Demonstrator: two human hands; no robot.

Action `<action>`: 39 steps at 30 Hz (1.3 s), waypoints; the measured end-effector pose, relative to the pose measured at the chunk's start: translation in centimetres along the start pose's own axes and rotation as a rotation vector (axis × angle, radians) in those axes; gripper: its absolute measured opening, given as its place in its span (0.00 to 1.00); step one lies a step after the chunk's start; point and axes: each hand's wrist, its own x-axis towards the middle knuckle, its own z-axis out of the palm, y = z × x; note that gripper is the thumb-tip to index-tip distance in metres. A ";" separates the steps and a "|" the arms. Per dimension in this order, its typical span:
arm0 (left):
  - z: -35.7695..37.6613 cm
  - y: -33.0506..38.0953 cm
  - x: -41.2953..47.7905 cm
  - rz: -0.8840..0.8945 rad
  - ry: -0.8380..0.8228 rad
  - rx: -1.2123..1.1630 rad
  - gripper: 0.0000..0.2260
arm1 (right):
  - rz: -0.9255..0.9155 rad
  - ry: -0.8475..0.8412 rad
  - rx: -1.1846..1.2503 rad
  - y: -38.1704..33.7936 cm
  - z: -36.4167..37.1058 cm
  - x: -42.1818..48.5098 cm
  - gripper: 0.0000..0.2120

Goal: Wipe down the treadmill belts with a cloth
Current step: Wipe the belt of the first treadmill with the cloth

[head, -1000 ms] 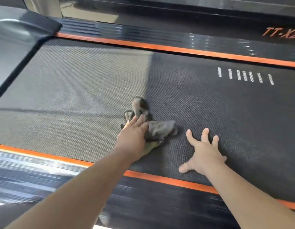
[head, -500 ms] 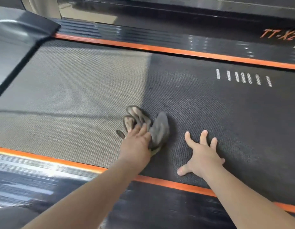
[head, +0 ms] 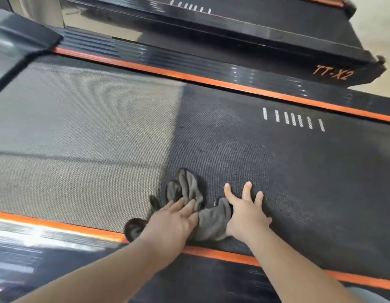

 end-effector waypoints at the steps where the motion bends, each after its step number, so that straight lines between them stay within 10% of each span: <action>1: -0.3 -0.9 -0.2 0.105 0.007 0.034 0.16 | -0.003 0.003 -0.005 0.1 -0.1 0.0 0.59; 8: -5.2 -6.2 2.7 -0.559 -0.184 -0.181 0.42 | 0.008 -0.045 -0.027 0.0 -0.1 0.0 0.69; 15: -0.1 -3.5 -0.1 0.199 -0.084 -0.137 0.28 | 0.004 0.001 0.007 0.2 0.0 0.0 0.58; 21: -3.5 -6.3 4.6 -0.450 0.011 -0.183 0.29 | 0.005 -0.036 -0.019 0.1 0.0 0.0 0.69; 28: -3.2 -2.7 1.9 0.113 -0.156 -0.185 0.31 | 0.010 0.004 -0.012 0.2 0.2 0.1 0.66; 34: -5.1 -6.3 5.5 -0.450 0.014 -0.205 0.28 | -0.010 -0.008 -0.025 0.1 0.1 -0.2 0.69; 39: -1.7 -0.7 0.4 0.110 -0.118 -0.247 0.28 | -0.001 0.028 -0.011 0.1 0.1 -0.3 0.62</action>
